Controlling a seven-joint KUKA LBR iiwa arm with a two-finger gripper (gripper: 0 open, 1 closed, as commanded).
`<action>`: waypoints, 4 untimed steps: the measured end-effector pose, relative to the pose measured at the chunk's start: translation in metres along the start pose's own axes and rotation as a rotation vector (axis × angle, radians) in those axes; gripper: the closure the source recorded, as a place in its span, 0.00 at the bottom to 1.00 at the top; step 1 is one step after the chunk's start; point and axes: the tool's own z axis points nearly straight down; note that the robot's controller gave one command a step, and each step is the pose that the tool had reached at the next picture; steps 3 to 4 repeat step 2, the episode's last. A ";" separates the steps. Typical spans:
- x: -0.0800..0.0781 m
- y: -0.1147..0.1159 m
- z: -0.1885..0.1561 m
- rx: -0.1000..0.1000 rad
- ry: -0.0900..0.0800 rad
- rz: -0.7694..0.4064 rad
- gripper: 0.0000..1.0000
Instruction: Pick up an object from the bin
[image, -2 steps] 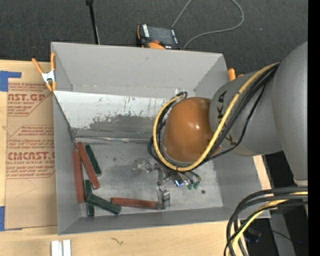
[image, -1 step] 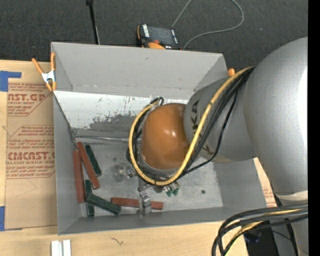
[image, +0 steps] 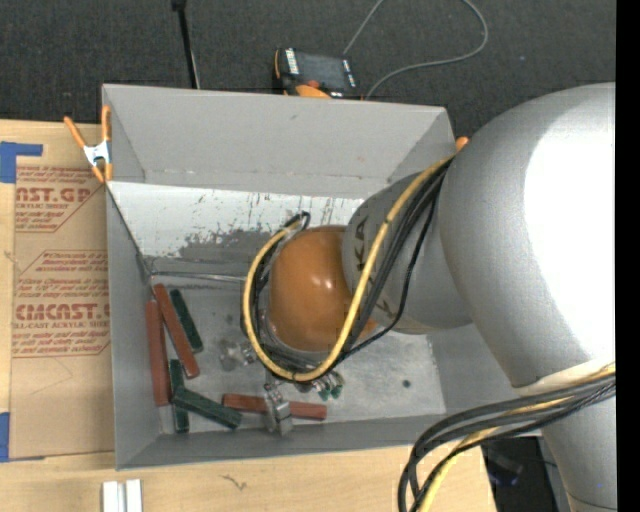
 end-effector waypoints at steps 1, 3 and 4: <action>0.002 0.000 -0.001 -0.001 0.006 0.000 1.00; -0.016 -0.028 -0.139 0.002 -0.003 -0.016 1.00; -0.016 -0.028 -0.139 0.002 -0.003 -0.016 1.00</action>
Offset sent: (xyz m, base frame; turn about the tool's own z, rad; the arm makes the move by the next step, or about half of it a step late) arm 0.0000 0.0000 0.0000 0.0000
